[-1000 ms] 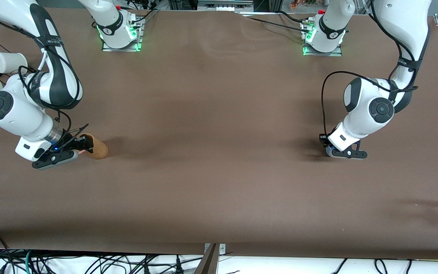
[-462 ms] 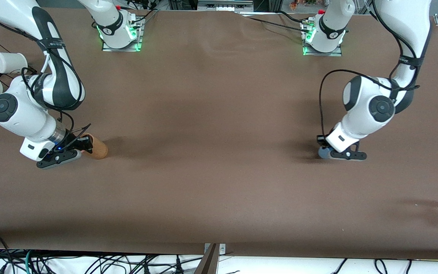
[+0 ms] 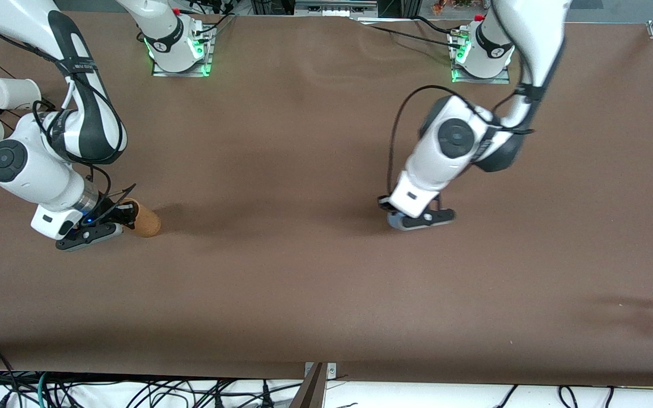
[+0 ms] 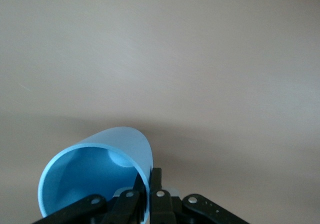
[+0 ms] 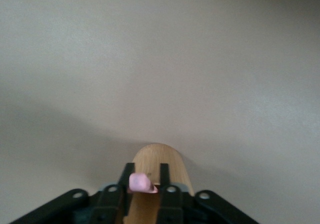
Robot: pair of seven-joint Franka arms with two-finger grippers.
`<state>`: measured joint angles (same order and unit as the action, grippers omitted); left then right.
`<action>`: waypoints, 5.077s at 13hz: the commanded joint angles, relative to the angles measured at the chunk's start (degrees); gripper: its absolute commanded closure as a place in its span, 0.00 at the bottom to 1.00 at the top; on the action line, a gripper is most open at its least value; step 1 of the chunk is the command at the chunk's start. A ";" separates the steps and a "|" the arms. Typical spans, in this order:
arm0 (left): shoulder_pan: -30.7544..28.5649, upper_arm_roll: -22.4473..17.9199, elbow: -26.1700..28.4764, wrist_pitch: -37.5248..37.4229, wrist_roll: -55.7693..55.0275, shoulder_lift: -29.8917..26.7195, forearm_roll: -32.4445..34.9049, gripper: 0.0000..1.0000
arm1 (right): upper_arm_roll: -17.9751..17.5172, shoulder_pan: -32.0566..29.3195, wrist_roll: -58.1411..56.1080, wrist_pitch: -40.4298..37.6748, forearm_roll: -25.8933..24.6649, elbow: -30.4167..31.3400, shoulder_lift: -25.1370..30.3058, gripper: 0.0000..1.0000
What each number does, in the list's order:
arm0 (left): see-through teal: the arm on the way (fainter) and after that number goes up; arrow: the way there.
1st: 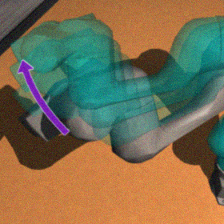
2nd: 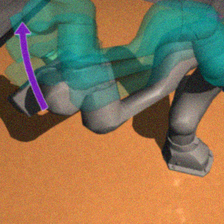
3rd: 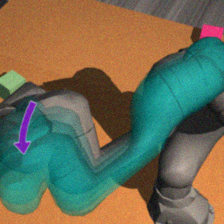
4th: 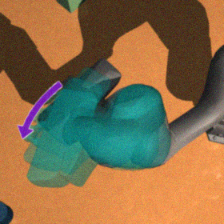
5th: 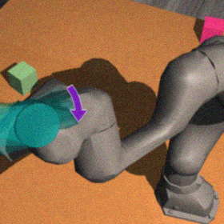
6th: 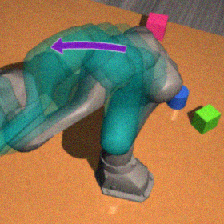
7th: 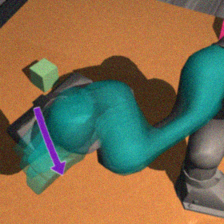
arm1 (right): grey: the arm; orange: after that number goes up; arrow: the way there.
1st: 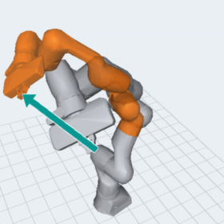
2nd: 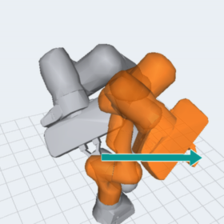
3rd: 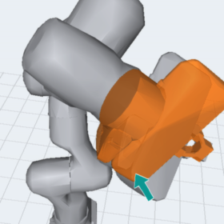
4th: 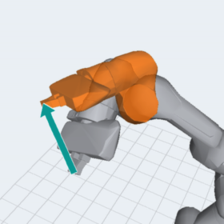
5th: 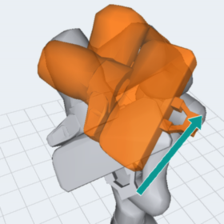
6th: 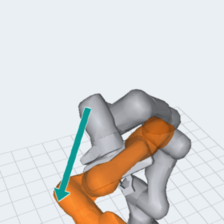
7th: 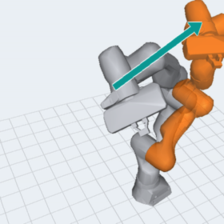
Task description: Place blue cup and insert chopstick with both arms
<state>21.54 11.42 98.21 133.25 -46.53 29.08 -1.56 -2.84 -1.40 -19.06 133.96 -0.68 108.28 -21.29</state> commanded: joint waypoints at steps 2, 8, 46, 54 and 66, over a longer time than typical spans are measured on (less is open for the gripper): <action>11.66 -5.69 -15.39 -3.35 -16.10 11.25 1.04 1.00 | 0.02 -0.35 -1.07 0.69 -0.37 0.97 0.81 1.00; 16.52 -8.25 -22.26 -3.53 -29.83 18.11 1.65 1.00 | -0.06 -0.27 -2.91 -2.46 -0.64 -3.41 1.95 1.00; -10.64 -16.78 -24.73 -50.46 41.61 -18.18 1.56 0.00 | 0.20 42.27 61.86 -8.10 -5.46 -41.75 -17.39 1.00; -10.72 -16.87 -24.99 -50.29 41.70 -17.65 0.16 0.00 | 0.02 43.85 65.29 -8.19 -9.34 -40.34 -20.10 1.00; -10.73 -16.87 -24.99 -50.29 41.61 -17.56 0.16 0.00 | 1.69 42.46 63.71 -16.42 -9.61 -42.00 -18.71 0.00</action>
<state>10.83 -5.35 72.35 83.13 -4.36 12.47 -0.55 -1.03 42.18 45.12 122.16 -9.85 67.28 -41.96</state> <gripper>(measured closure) 0.000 0.194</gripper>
